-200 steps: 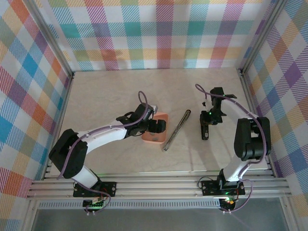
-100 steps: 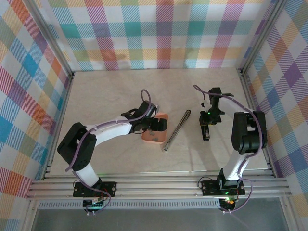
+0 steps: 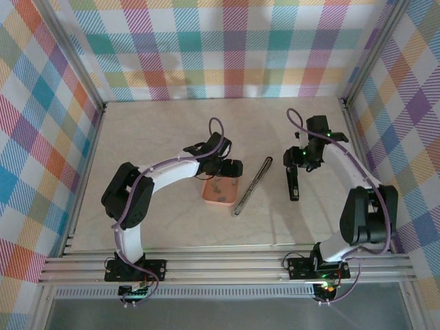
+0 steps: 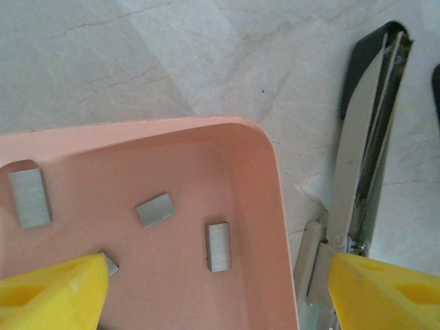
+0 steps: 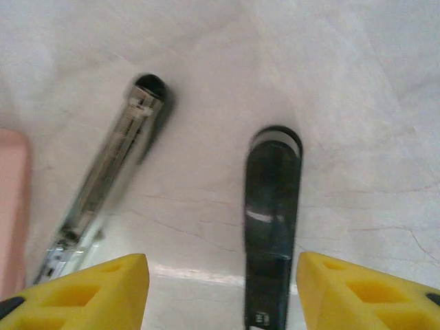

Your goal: Load the staples into the stapler

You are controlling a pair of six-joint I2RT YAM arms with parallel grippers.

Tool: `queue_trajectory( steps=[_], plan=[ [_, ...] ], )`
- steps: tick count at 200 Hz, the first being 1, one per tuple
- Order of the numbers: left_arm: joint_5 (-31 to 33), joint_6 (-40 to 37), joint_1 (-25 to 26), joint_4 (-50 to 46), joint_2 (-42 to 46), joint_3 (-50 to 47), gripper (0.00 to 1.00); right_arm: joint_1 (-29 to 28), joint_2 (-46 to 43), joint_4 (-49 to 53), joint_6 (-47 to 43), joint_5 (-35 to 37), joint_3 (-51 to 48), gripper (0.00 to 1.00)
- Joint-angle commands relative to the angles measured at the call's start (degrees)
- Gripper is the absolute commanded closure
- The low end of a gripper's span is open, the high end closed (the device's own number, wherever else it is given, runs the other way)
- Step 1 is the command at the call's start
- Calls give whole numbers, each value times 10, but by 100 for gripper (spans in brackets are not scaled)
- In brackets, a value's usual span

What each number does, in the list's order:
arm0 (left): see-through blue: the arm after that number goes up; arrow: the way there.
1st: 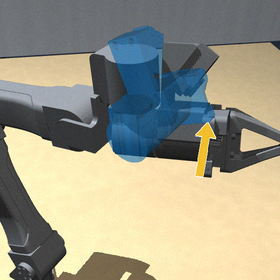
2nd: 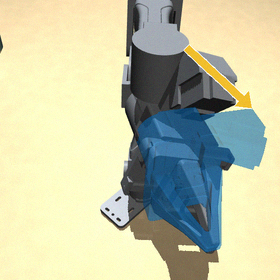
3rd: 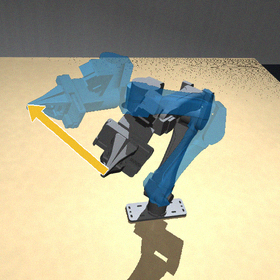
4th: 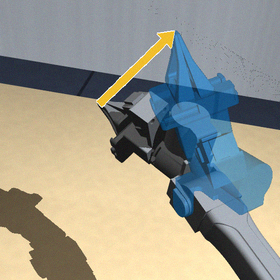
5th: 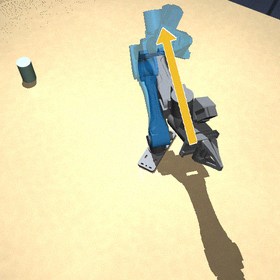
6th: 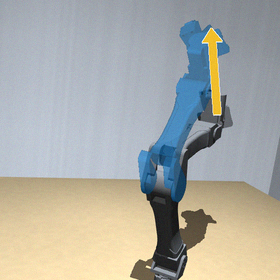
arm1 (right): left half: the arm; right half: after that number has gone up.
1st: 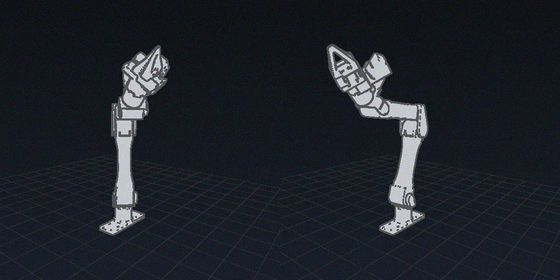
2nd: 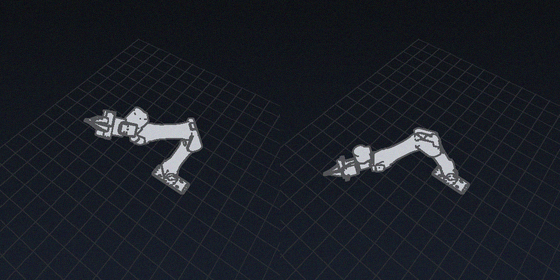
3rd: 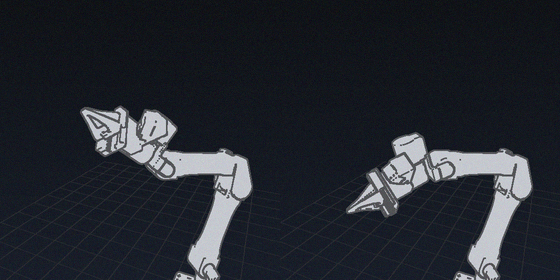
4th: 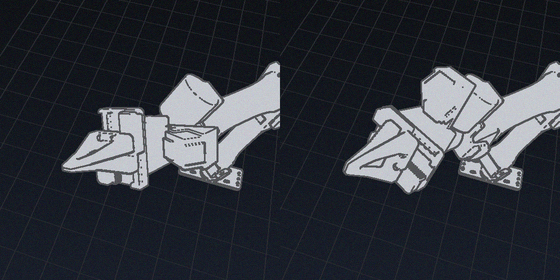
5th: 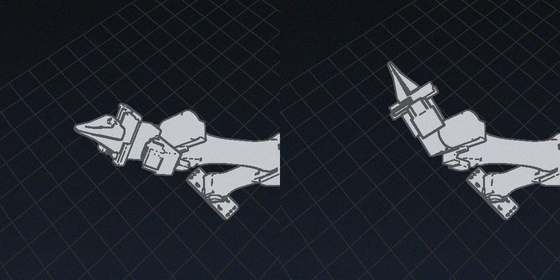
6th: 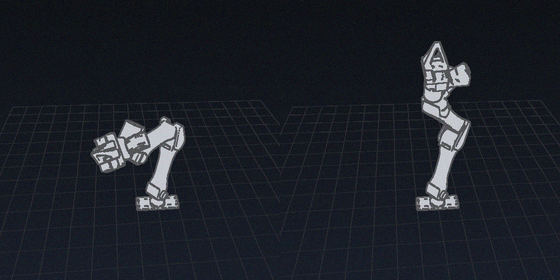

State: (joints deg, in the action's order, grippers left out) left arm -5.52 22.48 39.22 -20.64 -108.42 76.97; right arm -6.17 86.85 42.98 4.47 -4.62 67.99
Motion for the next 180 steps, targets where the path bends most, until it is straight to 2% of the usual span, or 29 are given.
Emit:
queue_trajectory(
  steps=[1,55,180],
  plan=[
    [-3,-19,-6,-44,-31,44,17,-37,-38,-30,47,-24,-31,42],
    [40,-40,-14,-99,-83,108,17,-82,-85,-63,107,-18,-76,42],
    [70,-94,-89,-148,-93,103,17,-89,-109,-69,130,-27,-103,41]
  ],
)
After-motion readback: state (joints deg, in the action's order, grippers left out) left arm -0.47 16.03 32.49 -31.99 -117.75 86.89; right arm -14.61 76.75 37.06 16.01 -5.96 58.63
